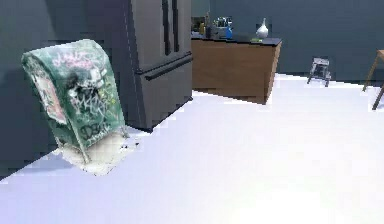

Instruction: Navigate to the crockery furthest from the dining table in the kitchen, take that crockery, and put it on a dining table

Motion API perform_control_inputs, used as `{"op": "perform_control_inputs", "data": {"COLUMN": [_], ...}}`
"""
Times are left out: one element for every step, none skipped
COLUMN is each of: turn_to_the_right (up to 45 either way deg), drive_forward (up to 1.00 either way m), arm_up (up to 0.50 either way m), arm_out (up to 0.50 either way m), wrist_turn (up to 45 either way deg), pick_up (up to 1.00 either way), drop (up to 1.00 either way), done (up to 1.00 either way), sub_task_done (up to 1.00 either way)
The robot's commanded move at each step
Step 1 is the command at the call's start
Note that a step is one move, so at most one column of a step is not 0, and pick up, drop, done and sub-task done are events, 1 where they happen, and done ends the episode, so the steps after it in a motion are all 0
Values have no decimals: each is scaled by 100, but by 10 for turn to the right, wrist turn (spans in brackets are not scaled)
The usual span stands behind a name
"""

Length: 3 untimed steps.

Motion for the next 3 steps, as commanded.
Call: {"op": "perform_control_inputs", "data": {"turn_to_the_right": [360, 0, 30], "drive_forward": [0, 100, 0], "arm_up": [0, 0, 0], "arm_out": [0, 0, 0], "wrist_turn": [0, 0, 0], "pick_up": [0, 0, 0], "drop": [0, 0, 0], "done": [0, 0, 0], "sub_task_done": [0, 0, 0]}}
